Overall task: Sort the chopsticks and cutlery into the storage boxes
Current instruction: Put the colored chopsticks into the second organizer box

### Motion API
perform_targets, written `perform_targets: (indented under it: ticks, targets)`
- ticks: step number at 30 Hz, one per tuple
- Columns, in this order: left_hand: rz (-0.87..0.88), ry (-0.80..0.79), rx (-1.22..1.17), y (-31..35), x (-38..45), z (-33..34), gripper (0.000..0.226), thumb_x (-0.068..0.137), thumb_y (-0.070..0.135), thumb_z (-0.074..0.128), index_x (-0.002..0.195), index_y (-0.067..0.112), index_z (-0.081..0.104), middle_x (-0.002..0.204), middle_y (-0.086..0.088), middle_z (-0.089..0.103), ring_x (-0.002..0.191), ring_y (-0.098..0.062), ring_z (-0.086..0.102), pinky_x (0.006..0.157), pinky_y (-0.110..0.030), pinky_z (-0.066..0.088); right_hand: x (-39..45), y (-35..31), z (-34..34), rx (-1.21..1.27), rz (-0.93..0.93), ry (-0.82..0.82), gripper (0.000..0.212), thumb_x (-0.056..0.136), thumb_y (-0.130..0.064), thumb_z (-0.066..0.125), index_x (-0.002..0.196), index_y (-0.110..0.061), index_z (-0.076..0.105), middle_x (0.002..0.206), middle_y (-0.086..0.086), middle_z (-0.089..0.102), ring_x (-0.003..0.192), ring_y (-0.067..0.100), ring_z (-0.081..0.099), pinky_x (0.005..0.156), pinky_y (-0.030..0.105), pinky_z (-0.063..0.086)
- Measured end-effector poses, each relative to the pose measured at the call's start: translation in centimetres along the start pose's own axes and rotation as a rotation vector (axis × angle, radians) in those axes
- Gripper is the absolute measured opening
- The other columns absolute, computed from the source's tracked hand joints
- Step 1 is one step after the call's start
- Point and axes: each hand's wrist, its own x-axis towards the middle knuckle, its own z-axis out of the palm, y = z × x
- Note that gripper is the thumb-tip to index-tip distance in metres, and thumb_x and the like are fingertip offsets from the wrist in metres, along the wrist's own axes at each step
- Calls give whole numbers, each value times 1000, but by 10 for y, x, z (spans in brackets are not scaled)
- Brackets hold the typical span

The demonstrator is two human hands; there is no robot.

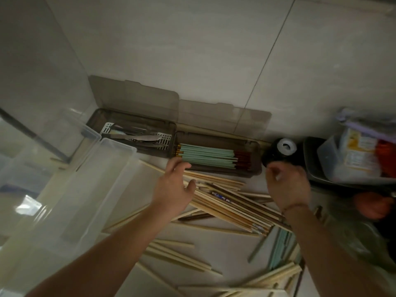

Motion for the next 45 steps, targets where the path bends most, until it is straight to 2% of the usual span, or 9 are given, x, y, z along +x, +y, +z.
perform_targets:
  ticks: [3, 9, 16, 23, 33, 36, 40, 42, 45]
  targets:
    - [152, -28, 54, 16, -22, 15, 37, 87, 36, 64, 122, 26, 57, 135, 8, 39, 83, -10, 62, 77, -30, 55, -43, 35, -14, -28, 238, -284, 12, 89, -36, 57, 80, -28, 59, 89, 7, 67, 87, 33, 63, 68, 32, 45]
    - [407, -330, 117, 48, -74, 62, 21, 83, 43, 53, 91, 28, 65, 98, 11, 62, 84, -13, 65, 68, -27, 52, -127, 43, -9, -122, 318, -575, 40, 87, -63, 45, 78, -29, 65, 88, -7, 69, 86, 16, 66, 69, 26, 52]
    - [348, -513, 209, 60, -96, 78, 28, 89, 40, 55, 113, 27, 58, 117, 7, 57, 107, -17, 58, 87, -28, 46, -138, 10, 12, -276, 435, -534, 49, 83, -67, 45, 104, -27, 65, 105, -5, 68, 99, 17, 64, 79, 27, 51]
    - [281, -547, 93, 58, -99, 68, 27, 89, 37, 58, 113, 26, 62, 111, 9, 65, 101, -12, 61, 84, -22, 47, -143, -1, 6, -163, 519, -540, 32, 84, -50, 51, 96, -27, 69, 94, -5, 69, 89, 17, 65, 71, 25, 50]
    - [-158, -688, -579, 67, -106, 52, 10, 92, 10, 62, 88, 19, 64, 73, -3, 69, 61, -18, 67, 57, -28, 53, -162, -33, -27, 629, 757, -449, 31, 85, -29, 67, 57, -18, 74, 45, -1, 56, 43, 13, 45, 49, 24, 34]
    - [-116, -701, -574, 61, -102, 33, 12, 92, 4, 60, 92, 15, 66, 70, -4, 69, 59, -15, 66, 59, -30, 55, -166, -41, -32, 511, 606, -390, 27, 85, -39, 67, 63, -24, 70, 50, -7, 59, 48, 7, 51, 49, 23, 40]
    - [11, -580, -454, 43, -86, 1, 21, 91, 8, 59, 88, 24, 72, 71, 1, 70, 61, -16, 69, 63, -40, 58, -165, -31, -34, 62, 52, 137, 15, 83, -40, 63, 91, -29, 69, 91, -7, 66, 91, 23, 59, 72, 39, 51]
    - [43, -519, -396, 35, -73, -14, 21, 93, 10, 58, 89, 25, 73, 73, 5, 70, 63, -13, 69, 64, -37, 58, -155, -21, -27, -46, -197, 135, 32, 84, -43, 54, 104, -24, 71, 109, -4, 66, 108, 31, 55, 85, 47, 46]
    - [63, -415, -389, 26, -51, -34, 24, 94, 8, 58, 90, 27, 73, 71, 7, 69, 61, -9, 67, 65, -30, 56, -133, -15, -22, -62, -373, 72, 29, 88, -39, 49, 97, -27, 73, 100, -8, 70, 100, 27, 60, 85, 45, 46]
